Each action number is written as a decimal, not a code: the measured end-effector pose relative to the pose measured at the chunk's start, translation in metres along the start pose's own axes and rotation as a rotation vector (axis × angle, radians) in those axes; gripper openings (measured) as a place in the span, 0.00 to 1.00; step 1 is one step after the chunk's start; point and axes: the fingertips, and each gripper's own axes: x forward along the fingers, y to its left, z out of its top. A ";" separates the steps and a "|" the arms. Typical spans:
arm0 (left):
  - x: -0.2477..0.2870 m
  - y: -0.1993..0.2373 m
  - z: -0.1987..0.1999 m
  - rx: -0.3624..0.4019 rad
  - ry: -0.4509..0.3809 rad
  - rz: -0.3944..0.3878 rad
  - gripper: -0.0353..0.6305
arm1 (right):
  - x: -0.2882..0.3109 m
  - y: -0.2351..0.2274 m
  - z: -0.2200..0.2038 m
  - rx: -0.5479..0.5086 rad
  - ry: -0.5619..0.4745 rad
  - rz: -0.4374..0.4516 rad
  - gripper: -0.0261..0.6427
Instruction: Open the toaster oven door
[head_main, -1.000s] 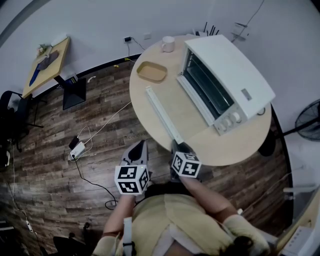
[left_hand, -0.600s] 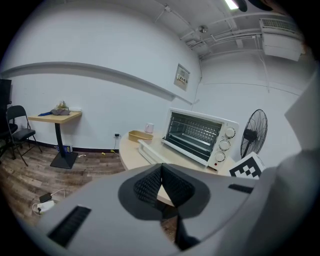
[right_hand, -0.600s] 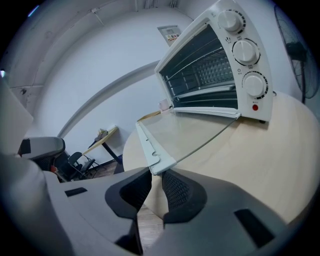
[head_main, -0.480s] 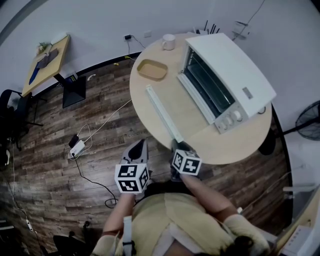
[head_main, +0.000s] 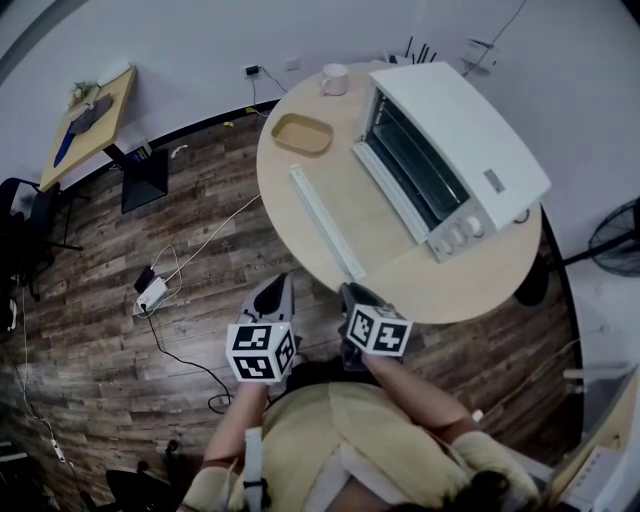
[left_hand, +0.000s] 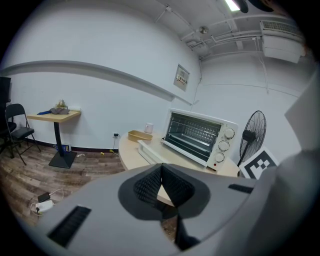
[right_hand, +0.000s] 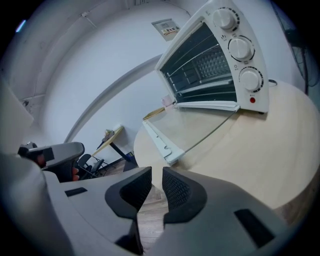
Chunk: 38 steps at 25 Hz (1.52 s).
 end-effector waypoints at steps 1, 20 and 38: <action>0.000 0.001 0.001 -0.002 -0.002 0.001 0.06 | -0.004 0.003 0.003 -0.002 -0.006 0.007 0.14; -0.006 0.005 0.009 -0.016 -0.031 0.002 0.06 | -0.046 0.034 0.066 -0.128 -0.199 0.088 0.08; -0.010 0.006 0.007 -0.030 -0.034 0.007 0.06 | -0.060 0.041 0.089 -0.241 -0.263 0.087 0.04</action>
